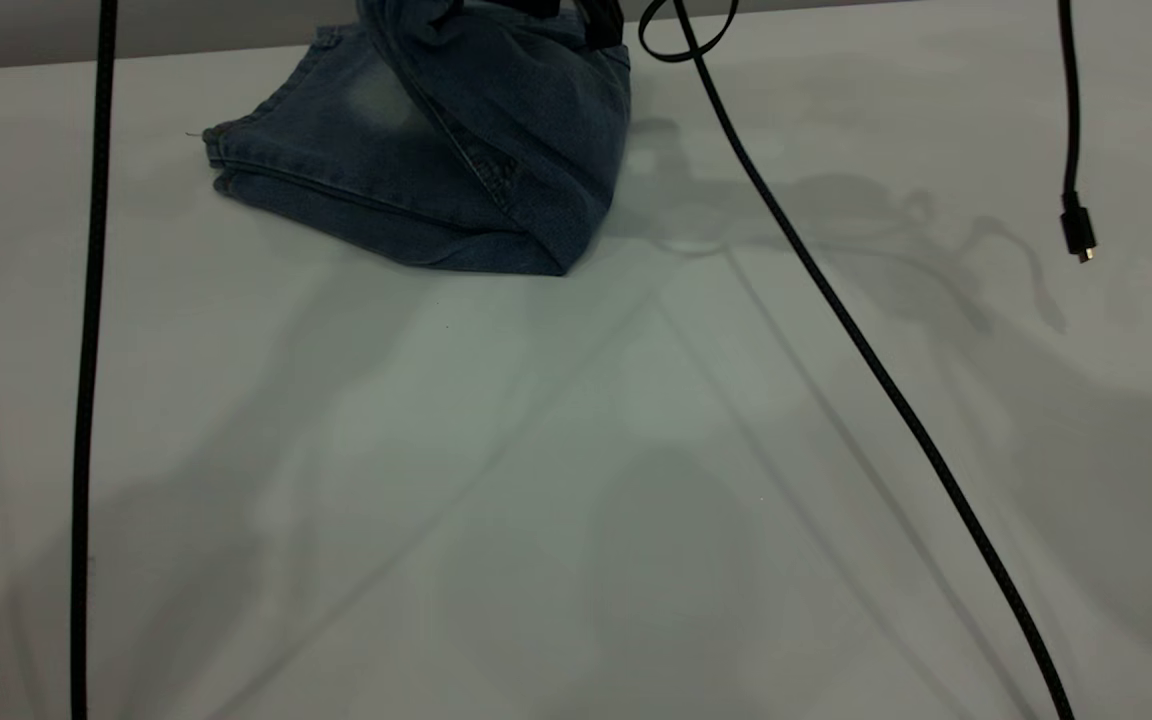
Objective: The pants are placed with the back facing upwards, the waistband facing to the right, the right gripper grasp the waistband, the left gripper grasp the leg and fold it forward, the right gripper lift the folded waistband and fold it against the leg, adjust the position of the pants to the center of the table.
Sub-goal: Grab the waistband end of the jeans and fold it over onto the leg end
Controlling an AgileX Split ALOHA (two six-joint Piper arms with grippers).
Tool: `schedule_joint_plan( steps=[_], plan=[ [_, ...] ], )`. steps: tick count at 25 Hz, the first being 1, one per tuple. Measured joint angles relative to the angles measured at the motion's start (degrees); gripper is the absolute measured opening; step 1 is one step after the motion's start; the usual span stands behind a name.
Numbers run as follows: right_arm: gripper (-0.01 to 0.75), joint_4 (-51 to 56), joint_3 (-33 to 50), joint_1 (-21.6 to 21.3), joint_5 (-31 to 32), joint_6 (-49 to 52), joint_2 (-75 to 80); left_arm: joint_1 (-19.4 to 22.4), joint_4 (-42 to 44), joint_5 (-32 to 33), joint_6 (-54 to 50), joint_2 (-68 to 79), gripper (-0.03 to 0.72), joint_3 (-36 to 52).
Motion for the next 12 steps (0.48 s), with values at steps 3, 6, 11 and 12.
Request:
schedule_joint_plan(
  steps=[3,6,11,12],
  plan=[
    [0.169,0.0,0.0,0.0,0.0,0.0,0.0,0.0,-0.1,0.0,0.0,0.0,0.488,0.0],
    [0.321,0.1,0.0,0.0,0.0,0.3,0.0,0.0,-0.1,0.0,0.0,0.0,0.488,0.0],
    [0.577,0.2,0.0,0.0,-0.1,1.0,0.0,0.0,-0.1,0.0,0.0,0.1,0.488,0.0],
    [0.601,0.1,0.0,-0.1,-0.5,1.0,0.0,0.0,-0.1,0.0,0.0,0.1,0.488,0.0]
  ],
)
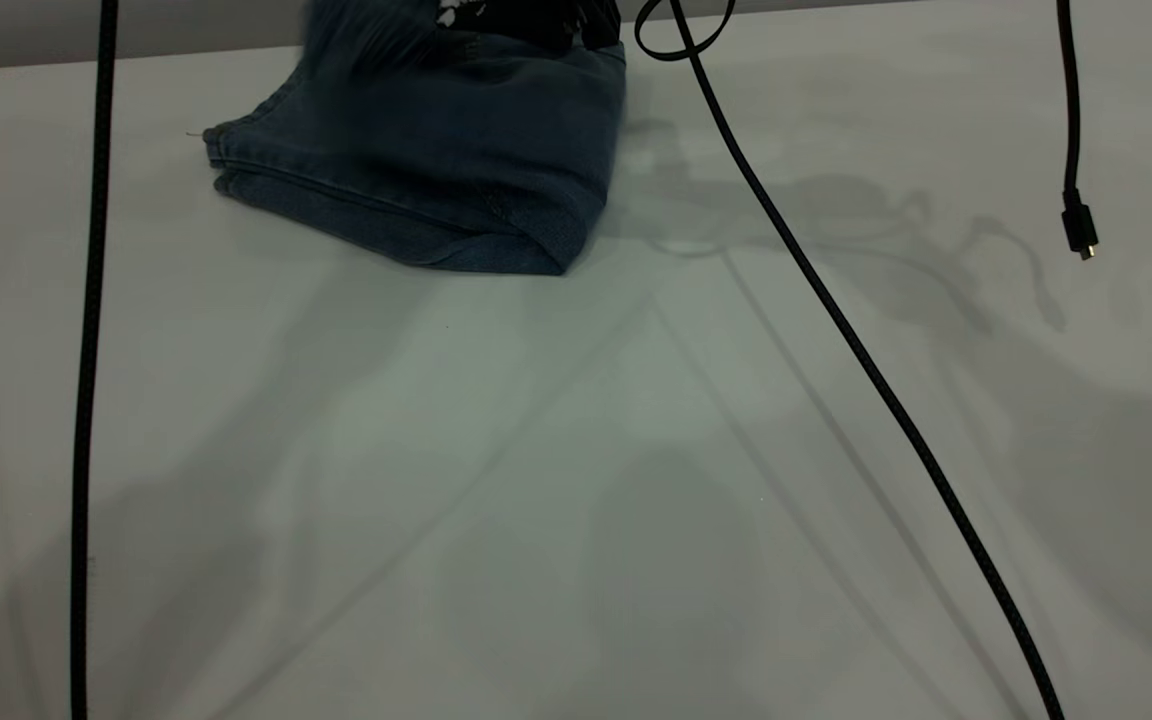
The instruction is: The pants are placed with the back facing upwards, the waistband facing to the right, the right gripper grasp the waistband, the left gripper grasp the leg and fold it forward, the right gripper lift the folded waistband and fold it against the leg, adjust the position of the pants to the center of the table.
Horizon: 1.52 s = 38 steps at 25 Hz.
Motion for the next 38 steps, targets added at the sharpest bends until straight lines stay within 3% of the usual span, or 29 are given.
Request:
schedule_joint_plan(
  steps=[3,8,20,26,33,38],
  plan=[
    [0.621,0.0,0.0,-1.1,-2.0,0.0,0.0,0.0,0.8,0.0,0.1,0.0,0.488,0.0],
    [0.582,-4.0,-0.1,-5.8,-4.0,2.3,-0.6,0.1,0.8,0.0,2.2,0.0,0.488,0.0],
    [0.573,-31.6,-0.1,-24.3,-4.3,14.3,-7.4,0.1,0.6,-0.2,2.6,1.8,0.488,1.2],
    [0.573,-50.5,-0.6,-31.8,-3.9,25.4,-14.9,0.1,0.7,-0.1,1.4,5.6,0.488,1.8],
    [0.573,-69.4,-0.6,-32.4,-1.5,33.9,-24.1,0.1,1.7,-0.2,0.8,10.3,0.488,5.1],
    [0.573,-71.6,-0.6,-32.5,0.0,33.9,-28.0,0.6,7.5,-0.2,2.3,12.2,0.488,10.9]
  ],
)
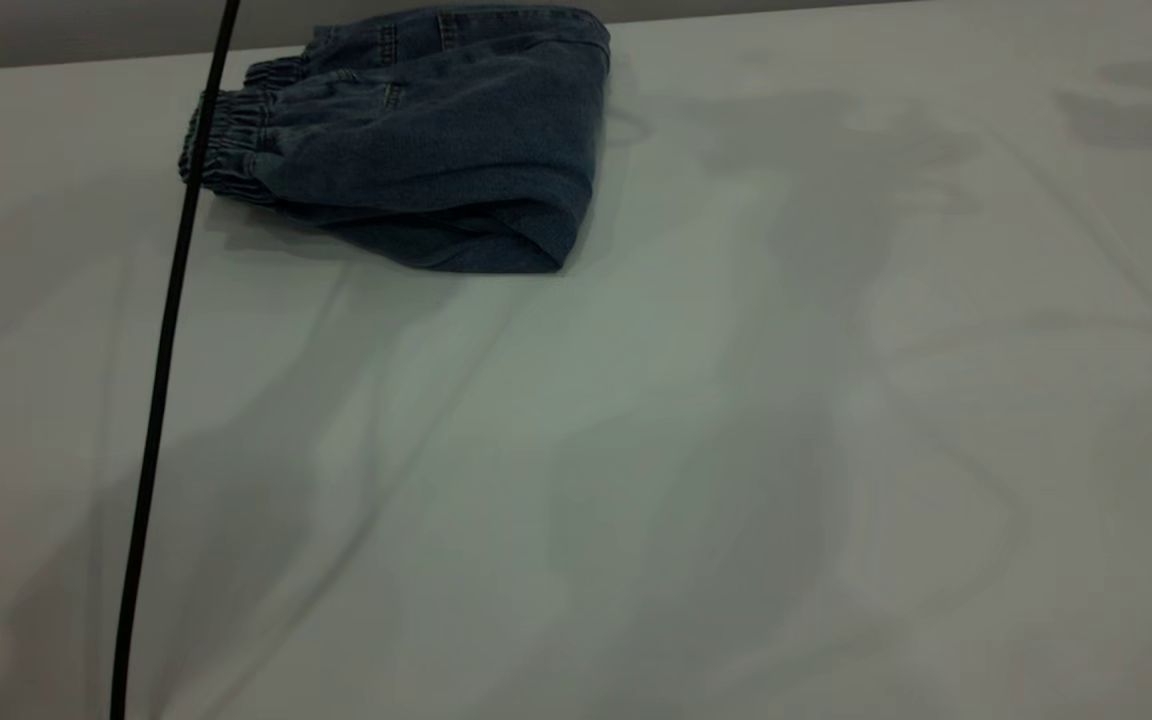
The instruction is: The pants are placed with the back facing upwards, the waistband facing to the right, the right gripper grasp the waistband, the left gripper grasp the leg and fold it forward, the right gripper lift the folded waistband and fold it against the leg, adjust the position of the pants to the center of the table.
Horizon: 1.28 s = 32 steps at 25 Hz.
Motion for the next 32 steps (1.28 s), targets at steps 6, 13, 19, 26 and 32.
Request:
schedule_joint_plan(
  steps=[6,13,19,26,32],
  plan=[
    [0.573,0.0,0.0,0.0,2.6,0.6,-0.2,2.5,2.3,0.0,0.7,3.6,0.488,1.2],
    [0.573,0.1,0.0,0.0,3.0,1.1,-0.2,6.6,-0.1,0.0,5.9,7.2,0.488,1.2],
    [0.573,0.1,0.0,0.1,3.0,1.1,-0.2,7.6,-4.0,-0.4,13.0,10.6,0.488,1.1],
    [0.573,0.1,0.0,0.1,3.3,1.1,-0.2,7.6,-4.7,-0.6,10.1,13.5,0.484,0.8],
    [0.573,0.2,0.0,0.1,3.0,1.1,-0.2,6.3,-12.3,0.3,7.2,12.5,0.484,1.1]
  ],
)
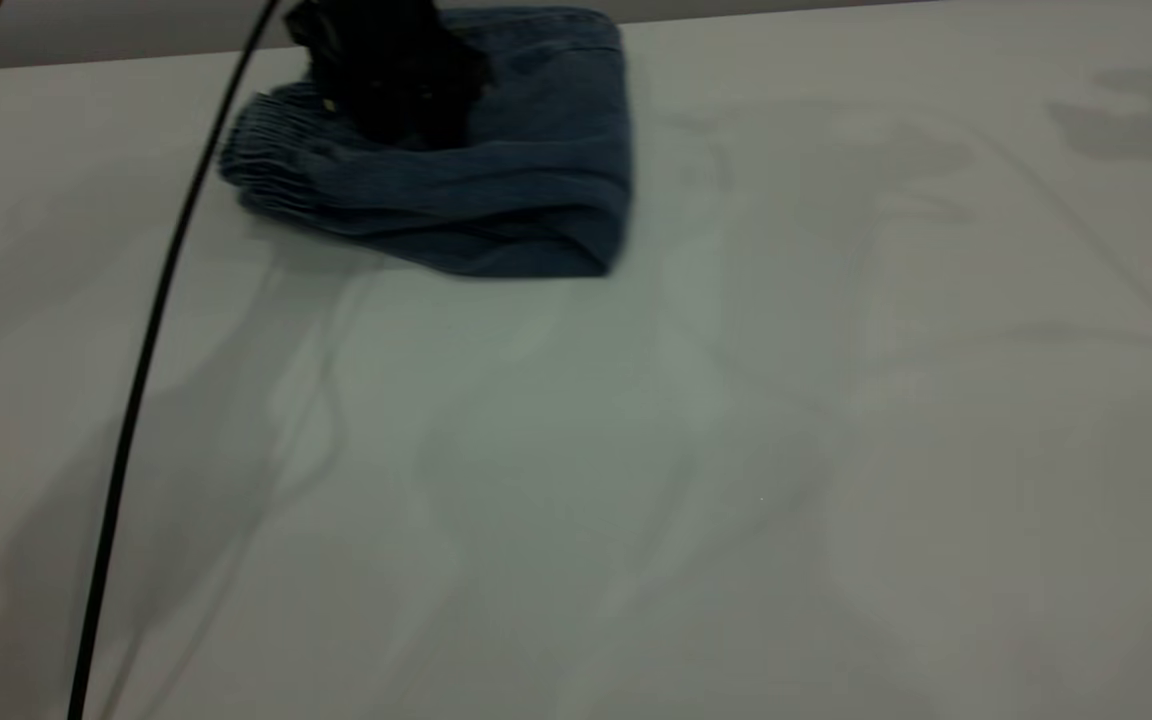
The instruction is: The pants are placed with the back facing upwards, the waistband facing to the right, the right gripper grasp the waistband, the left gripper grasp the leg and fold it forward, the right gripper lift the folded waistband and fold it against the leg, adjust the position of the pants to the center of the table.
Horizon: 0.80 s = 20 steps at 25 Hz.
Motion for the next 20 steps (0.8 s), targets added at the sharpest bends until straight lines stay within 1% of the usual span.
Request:
schedule_joint_plan(
  steps=[4,7,10,14,17,20],
  plan=[
    [0.573,0.0,0.0,0.0,-0.1,-0.1,0.0,-2.0,-0.6,0.4,-0.9,-0.7,0.485,0.1],
    [0.573,0.0,0.0,0.0,-0.2,-0.1,0.0,-4.1,-1.1,0.5,-3.5,-1.5,0.484,0.2],
    [0.573,0.0,0.0,0.0,-0.2,-0.1,-0.2,-6.4,-1.3,0.7,-5.0,-3.0,0.468,0.2],
    [0.573,0.0,0.0,0.0,-0.1,-0.1,-0.2,-8.7,2.0,0.5,-5.0,-5.9,0.449,0.2],
    [0.573,0.0,0.0,0.0,-0.1,-0.1,-0.2,-9.1,4.6,0.3,-4.7,-7.6,0.447,0.2],
    [0.573,-0.1,0.0,0.0,-0.1,-0.1,-0.2,-9.1,8.6,0.0,-0.9,-8.2,0.447,-0.1]
  ],
)
